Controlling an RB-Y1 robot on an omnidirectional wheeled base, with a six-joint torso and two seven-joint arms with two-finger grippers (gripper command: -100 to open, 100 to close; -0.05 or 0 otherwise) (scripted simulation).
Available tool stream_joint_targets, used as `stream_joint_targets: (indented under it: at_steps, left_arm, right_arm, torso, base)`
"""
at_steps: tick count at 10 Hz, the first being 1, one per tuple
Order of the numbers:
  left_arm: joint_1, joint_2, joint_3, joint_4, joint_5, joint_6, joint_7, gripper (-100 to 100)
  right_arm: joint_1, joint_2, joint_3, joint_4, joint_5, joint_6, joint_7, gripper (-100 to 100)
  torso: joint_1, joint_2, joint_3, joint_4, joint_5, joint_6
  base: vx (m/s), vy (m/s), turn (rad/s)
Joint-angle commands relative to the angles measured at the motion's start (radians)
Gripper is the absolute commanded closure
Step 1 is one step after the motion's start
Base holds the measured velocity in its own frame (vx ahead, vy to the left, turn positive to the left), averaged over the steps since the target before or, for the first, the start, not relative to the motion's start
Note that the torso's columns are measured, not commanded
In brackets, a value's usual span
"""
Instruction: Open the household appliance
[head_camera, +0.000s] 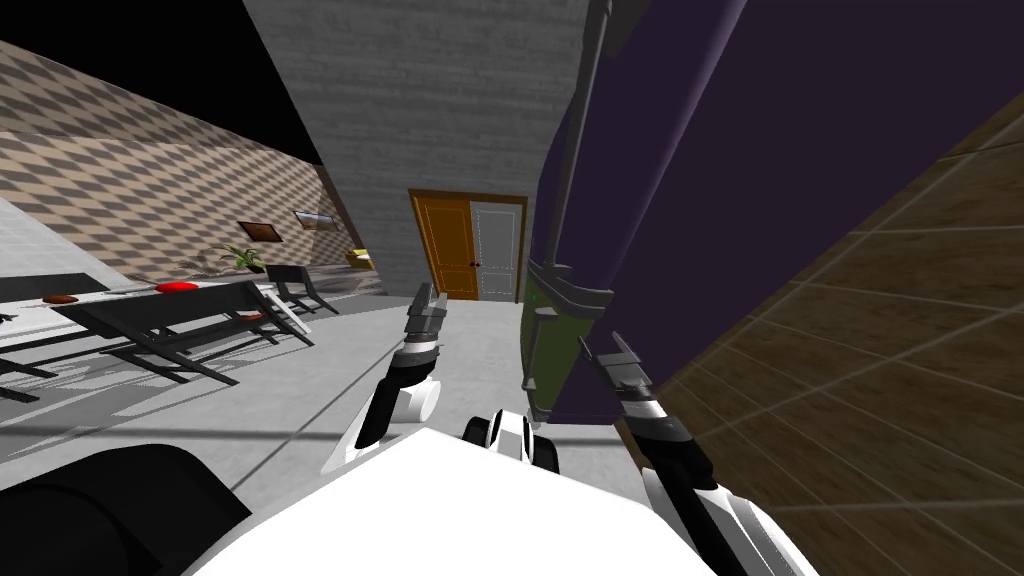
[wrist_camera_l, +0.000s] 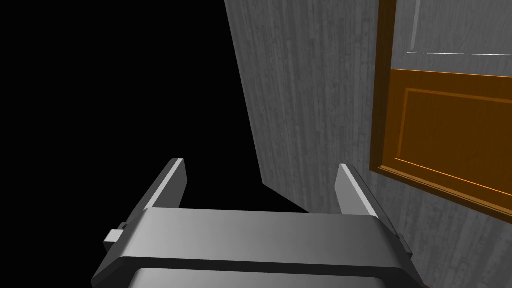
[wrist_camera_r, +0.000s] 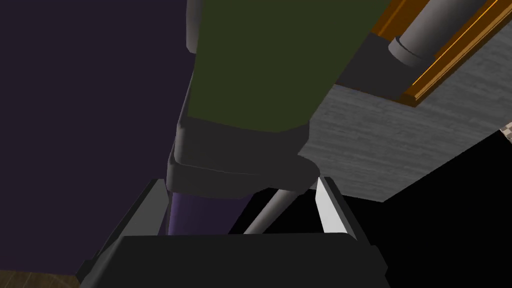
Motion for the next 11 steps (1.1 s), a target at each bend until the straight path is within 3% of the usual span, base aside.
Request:
stream_joint_targets:
  at_steps: [1,6,11]
  left_arm:
    - [0.000,0.000,0.000,0.000,0.000,0.000,0.000,0]
    - [0.000,0.000,0.000,0.000,0.000,0.000,0.000,0]
    - [0.000,0.000,0.000,0.000,0.000,0.000,0.000,0]
  right_arm:
    - [0.000,-0.020,-0.010,0.010,0.058,0.008,0.062,-100]
    - [0.001,-0.076,-0.034,0.040,0.199,0.028,0.200,-100]
    - [0.002,-0.116,-0.050,0.062,0.300,0.042,0.308,-100]
  torso:
    - [0.000,0.000,0.000,0.000,0.000,0.000]
    - [-0.002,0.001,0.000,0.000,-0.001,0.000]
    - [0.000,-0.004,-0.003,-0.001,0.000,-0.004]
  base:
    - [0.064,0.110,-0.037]
    - [0.072,0.125,-0.088]
    - [0.053,0.100,-0.076]
